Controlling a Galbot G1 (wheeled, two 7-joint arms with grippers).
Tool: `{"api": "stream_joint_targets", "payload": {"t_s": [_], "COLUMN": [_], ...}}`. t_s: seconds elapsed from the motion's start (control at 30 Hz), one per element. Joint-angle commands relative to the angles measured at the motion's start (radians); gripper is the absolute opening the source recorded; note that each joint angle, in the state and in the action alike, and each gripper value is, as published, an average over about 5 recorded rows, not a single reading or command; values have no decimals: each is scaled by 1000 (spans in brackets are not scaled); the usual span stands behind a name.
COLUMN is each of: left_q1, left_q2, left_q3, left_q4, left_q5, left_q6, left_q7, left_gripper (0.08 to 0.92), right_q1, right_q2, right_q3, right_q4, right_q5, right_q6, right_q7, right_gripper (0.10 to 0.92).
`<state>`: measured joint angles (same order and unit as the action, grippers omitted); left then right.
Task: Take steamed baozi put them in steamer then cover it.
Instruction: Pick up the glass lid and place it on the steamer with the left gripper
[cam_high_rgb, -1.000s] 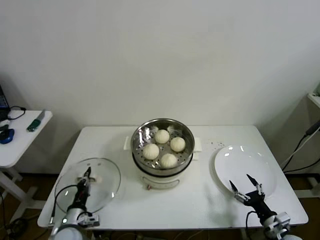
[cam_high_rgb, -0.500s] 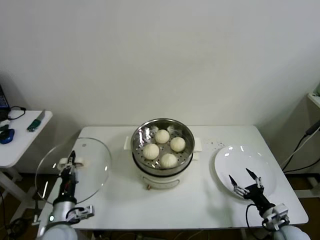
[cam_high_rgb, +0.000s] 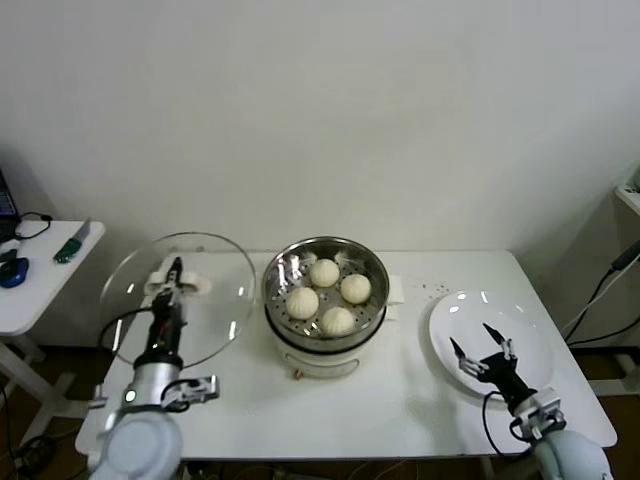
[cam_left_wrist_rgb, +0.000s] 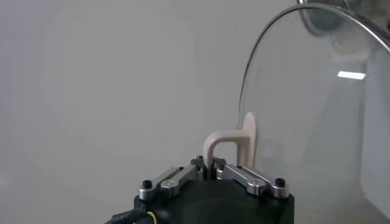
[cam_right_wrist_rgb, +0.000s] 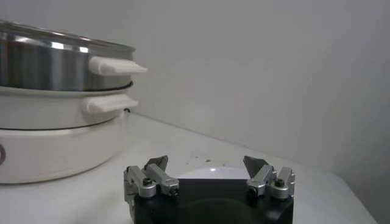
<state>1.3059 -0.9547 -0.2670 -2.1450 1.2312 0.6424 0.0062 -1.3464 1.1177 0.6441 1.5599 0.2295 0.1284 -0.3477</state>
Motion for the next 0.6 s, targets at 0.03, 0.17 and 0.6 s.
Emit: {"api": "stream_joint_targets", "payload": {"t_s": [0.03, 0.17, 0.6], "left_q1": [-377, -416, -433], "left_q2": [-151, -246, -496], "left_q3": [344, 385, 429], "left_q4": [48, 108, 298], "left_q5": [115, 174, 275], "left_q6": [143, 143, 143], "left_q7": [260, 312, 318], "left_gripper": [150, 150, 150], "right_q1": [26, 16, -23], "right_q2": [-2, -5, -8], "right_q3": [-7, 11, 62], "right_q4": [-18, -16, -13], "right_q5": [-19, -18, -18], "right_q6": [-3, 1, 16], "right_q7": [9, 10, 7], "right_gripper": [823, 823, 823]}}
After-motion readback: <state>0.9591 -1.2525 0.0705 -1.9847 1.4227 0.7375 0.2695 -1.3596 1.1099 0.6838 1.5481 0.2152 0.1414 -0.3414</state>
